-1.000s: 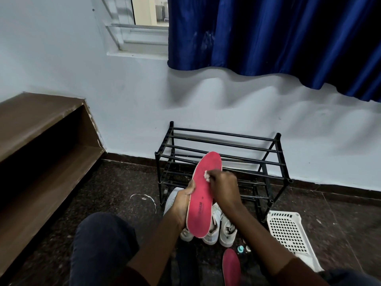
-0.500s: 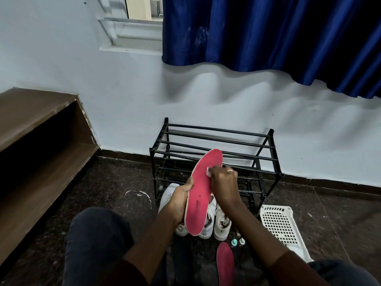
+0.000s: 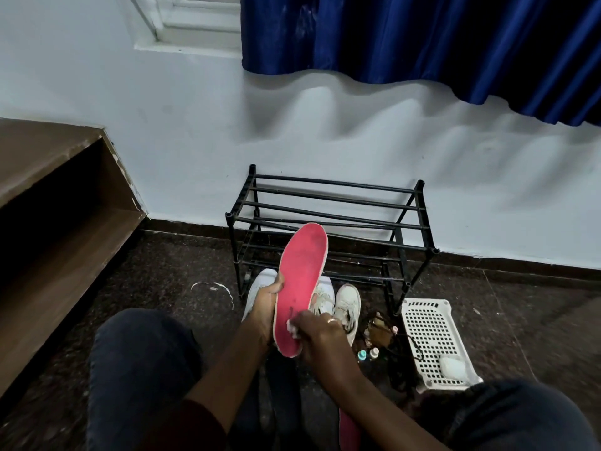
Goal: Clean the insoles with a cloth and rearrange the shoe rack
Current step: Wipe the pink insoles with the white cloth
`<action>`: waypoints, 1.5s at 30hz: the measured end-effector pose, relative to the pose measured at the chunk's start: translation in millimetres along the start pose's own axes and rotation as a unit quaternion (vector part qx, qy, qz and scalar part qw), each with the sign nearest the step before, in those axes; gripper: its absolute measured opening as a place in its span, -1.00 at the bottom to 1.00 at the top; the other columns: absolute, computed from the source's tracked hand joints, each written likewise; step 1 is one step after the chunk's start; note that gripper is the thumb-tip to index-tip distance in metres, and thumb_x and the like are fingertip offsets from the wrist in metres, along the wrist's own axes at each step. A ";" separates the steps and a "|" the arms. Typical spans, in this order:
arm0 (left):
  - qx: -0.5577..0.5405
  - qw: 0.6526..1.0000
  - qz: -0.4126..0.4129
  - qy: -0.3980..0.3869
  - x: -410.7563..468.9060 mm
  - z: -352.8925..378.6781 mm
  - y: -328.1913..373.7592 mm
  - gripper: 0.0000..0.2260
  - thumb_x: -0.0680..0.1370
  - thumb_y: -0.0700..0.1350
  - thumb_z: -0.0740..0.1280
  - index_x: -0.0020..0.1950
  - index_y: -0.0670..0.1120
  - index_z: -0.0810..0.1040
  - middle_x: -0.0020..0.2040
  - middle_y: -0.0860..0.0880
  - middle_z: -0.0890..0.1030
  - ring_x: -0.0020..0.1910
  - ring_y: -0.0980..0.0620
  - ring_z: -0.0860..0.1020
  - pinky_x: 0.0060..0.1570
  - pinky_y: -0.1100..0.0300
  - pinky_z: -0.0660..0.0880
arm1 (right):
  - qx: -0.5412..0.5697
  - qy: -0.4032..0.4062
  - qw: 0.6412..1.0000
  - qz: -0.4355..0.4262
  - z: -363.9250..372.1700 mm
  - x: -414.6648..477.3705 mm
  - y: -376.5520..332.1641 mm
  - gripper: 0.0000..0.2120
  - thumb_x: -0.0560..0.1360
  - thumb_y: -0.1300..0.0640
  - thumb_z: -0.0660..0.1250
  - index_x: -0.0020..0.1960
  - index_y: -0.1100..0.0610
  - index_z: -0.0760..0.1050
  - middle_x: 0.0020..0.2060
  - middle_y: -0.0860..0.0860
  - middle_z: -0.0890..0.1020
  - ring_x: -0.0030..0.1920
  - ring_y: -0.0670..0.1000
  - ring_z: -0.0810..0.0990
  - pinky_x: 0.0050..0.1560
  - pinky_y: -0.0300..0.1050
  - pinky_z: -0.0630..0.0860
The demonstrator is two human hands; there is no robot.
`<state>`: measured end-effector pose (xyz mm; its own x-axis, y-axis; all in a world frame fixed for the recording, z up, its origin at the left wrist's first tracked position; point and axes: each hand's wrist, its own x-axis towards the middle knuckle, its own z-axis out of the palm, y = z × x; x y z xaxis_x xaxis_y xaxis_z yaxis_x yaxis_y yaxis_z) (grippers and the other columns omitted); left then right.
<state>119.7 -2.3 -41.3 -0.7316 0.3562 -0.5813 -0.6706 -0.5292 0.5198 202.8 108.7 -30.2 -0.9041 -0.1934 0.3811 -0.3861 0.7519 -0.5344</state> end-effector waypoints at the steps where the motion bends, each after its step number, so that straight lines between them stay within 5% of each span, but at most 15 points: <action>1: -0.004 1.000 0.005 0.009 3.0 -4.1 -4.4 -0.44 0.60 0.18 0.09 0.00 -0.27 0.65 -0.08 -0.29 0.62 -0.07 -0.20 0.53 0.10 -0.06 0.40 | -0.006 -0.014 1.000 -0.002 2.6 -9.0 -1.1 -0.71 0.23 0.38 0.29 -0.15 0.07 0.54 -0.28 -0.04 0.59 -0.34 0.01 0.49 -0.31 -0.13 0.37; 6: 0.031 0.999 -0.025 0.023 11.5 -7.9 -38.5 -0.55 0.63 0.10 0.08 0.08 -0.27 0.51 -0.16 -0.24 0.63 -0.20 -0.15 0.60 -0.08 0.02 0.52 | -0.027 -0.046 0.998 0.030 10.1 -16.6 22.6 -0.87 0.34 0.27 0.23 -0.28 0.13 0.54 -0.35 0.04 0.60 -0.39 0.09 0.53 -0.34 -0.09 0.47; 9: 0.067 0.996 -0.064 0.002 12.8 -15.8 -67.6 -0.67 0.63 -0.02 0.09 0.03 -0.24 0.51 -0.29 -0.19 0.65 -0.39 -0.07 0.63 -0.36 0.15 0.58 | -0.054 -0.013 0.990 0.128 8.6 -3.3 60.0 -0.88 0.30 0.34 0.28 -0.31 0.18 0.56 -0.42 0.10 0.61 -0.44 0.11 0.56 -0.43 -0.11 0.40; 12: 0.091 0.992 -0.083 -0.018 23.5 -37.7 -87.4 -0.50 0.42 -0.03 0.34 0.27 -0.26 0.43 -0.12 -0.25 0.64 -0.28 -0.15 0.65 -0.32 0.09 0.60 | -0.038 0.045 0.958 0.281 4.8 10.4 91.5 -0.81 0.38 0.36 0.30 -0.07 0.24 0.64 -0.19 0.22 0.67 -0.18 0.19 0.62 -0.17 -0.11 0.42; 16: 0.128 0.990 -0.036 0.039 49.0 -48.0 -107.4 -0.78 0.61 -0.15 0.14 0.22 -0.16 0.44 -0.30 -0.09 0.65 -0.42 0.02 0.61 -0.42 0.20 0.56 | 0.154 0.048 0.867 0.472 25.3 2.3 123.4 -0.79 0.38 0.35 0.35 -0.01 0.26 0.62 -0.17 0.13 0.66 -0.21 0.01 0.58 -0.32 -0.46 0.32; 20: 0.185 0.969 -0.018 0.165 84.8 -65.9 -145.7 -0.83 0.62 -0.28 0.14 0.13 -0.17 0.49 -0.22 -0.09 0.58 -0.41 0.05 0.59 -0.43 0.28 0.54 | 0.267 -0.044 0.769 0.579 75.5 -48.6 134.2 -0.86 0.30 0.30 0.33 -0.42 0.18 0.55 -0.55 -0.03 0.55 -0.45 -0.02 0.48 -0.40 -0.20 0.34; 24: 0.240 0.943 -0.045 0.225 114.0 -105.9 -203.4 -0.87 0.59 -0.29 0.21 0.04 -0.19 0.55 -0.17 -0.08 0.57 -0.12 -0.08 0.54 -0.32 0.31 0.49 | 0.364 -0.112 0.632 0.675 123.5 -95.7 142.0 -0.67 0.48 0.48 0.10 -0.37 0.18 0.35 -0.64 0.00 0.39 -0.67 -0.14 0.32 -0.62 -0.38 0.19; 28: 0.292 0.916 -0.052 0.269 130.6 -132.5 -237.4 -0.78 0.60 -0.21 0.24 0.22 -0.22 0.51 0.02 -0.14 0.58 -0.03 -0.02 0.52 -0.16 0.25 0.49 | 0.305 -0.126 0.639 0.695 158.1 -121.2 173.6 -0.76 0.47 0.38 0.23 -0.27 0.10 0.45 -0.35 0.04 0.52 -0.40 -0.07 0.49 -0.36 -0.20 0.44; 30: 0.325 0.905 -0.075 0.265 146.3 -145.2 -249.6 -0.77 0.60 -0.21 0.23 0.23 -0.23 0.52 0.06 -0.17 0.59 -0.03 -0.03 0.53 -0.02 0.16 0.47 | 0.312 -0.078 0.680 0.658 173.0 -128.1 190.8 -0.86 0.39 0.29 0.39 -0.26 0.08 0.54 -0.30 0.04 0.58 -0.33 -0.07 0.52 -0.30 -0.27 0.45; 31: 0.327 0.902 -0.092 0.267 155.1 -151.8 -255.5 -0.77 0.59 -0.22 0.22 0.21 -0.23 0.53 0.06 -0.18 0.60 -0.04 -0.04 0.53 0.01 0.11 0.47 | 0.384 -0.132 0.628 0.664 173.9 -123.6 199.7 -0.88 0.25 0.20 0.54 -0.32 0.13 0.59 -0.36 0.06 0.60 -0.38 -0.08 0.54 -0.39 -0.32 0.41; 32: 0.326 0.899 -0.112 0.272 163.3 -159.0 -261.4 -0.78 0.58 -0.24 0.22 0.19 -0.23 0.54 0.06 -0.20 0.61 -0.05 -0.06 0.54 0.02 0.08 0.49 | 0.289 -0.170 0.690 0.641 185.4 -124.3 206.7 -0.75 0.12 0.08 0.62 -0.39 0.19 0.61 -0.41 0.09 0.62 -0.43 -0.08 0.56 -0.46 -0.32 0.37; 33: 0.326 0.894 -0.129 0.278 169.3 -164.0 -265.4 -0.79 0.57 -0.25 0.22 0.17 -0.23 0.55 0.05 -0.22 0.61 -0.07 -0.07 0.54 0.02 0.07 0.49 | 0.211 -0.166 0.739 0.618 187.4 -125.2 208.5 -0.66 0.17 -0.02 0.59 -0.32 0.26 0.63 -0.36 0.15 0.65 -0.34 -0.03 0.62 -0.42 -0.27 0.39; 35: 0.329 0.887 -0.147 0.289 180.7 -172.3 -272.9 -0.79 0.56 -0.28 0.22 0.14 -0.24 0.56 0.02 -0.24 0.61 -0.10 -0.08 0.53 -0.02 0.07 0.48 | 0.248 -0.205 0.656 0.682 199.1 -130.3 212.9 -0.70 0.50 0.09 0.31 0.07 0.32 0.58 0.01 0.23 0.62 0.05 0.10 0.59 -0.20 -0.22 0.41; 36: 0.326 0.887 -0.151 0.292 185.3 -174.3 -275.0 -0.79 0.55 -0.29 0.21 0.13 -0.23 0.56 0.00 -0.22 0.61 -0.11 -0.08 0.53 -0.04 0.08 0.47 | 0.197 -0.213 0.695 0.658 205.0 -136.9 216.9 -0.73 0.53 0.17 0.24 0.14 0.29 0.54 0.09 0.21 0.59 0.12 0.14 0.55 -0.22 -0.27 0.40; 45: 0.423 0.844 -0.172 0.283 207.6 -187.4 -294.1 -0.62 0.48 -0.22 0.28 0.30 -0.04 0.52 0.15 -0.12 0.61 0.07 -0.12 0.58 0.10 0.00 0.53 | 0.095 -0.279 0.752 0.589 223.9 -147.6 236.6 -0.75 0.50 0.14 0.28 -0.13 0.34 0.57 -0.06 0.29 0.61 0.01 0.24 0.56 -0.15 -0.02 0.34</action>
<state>187.9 83.0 -432.1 -0.4611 -0.1750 -0.8699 -0.8539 0.3543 0.3813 203.9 173.9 -381.8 -0.5551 0.2616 -0.7896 0.7721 0.5151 -0.3721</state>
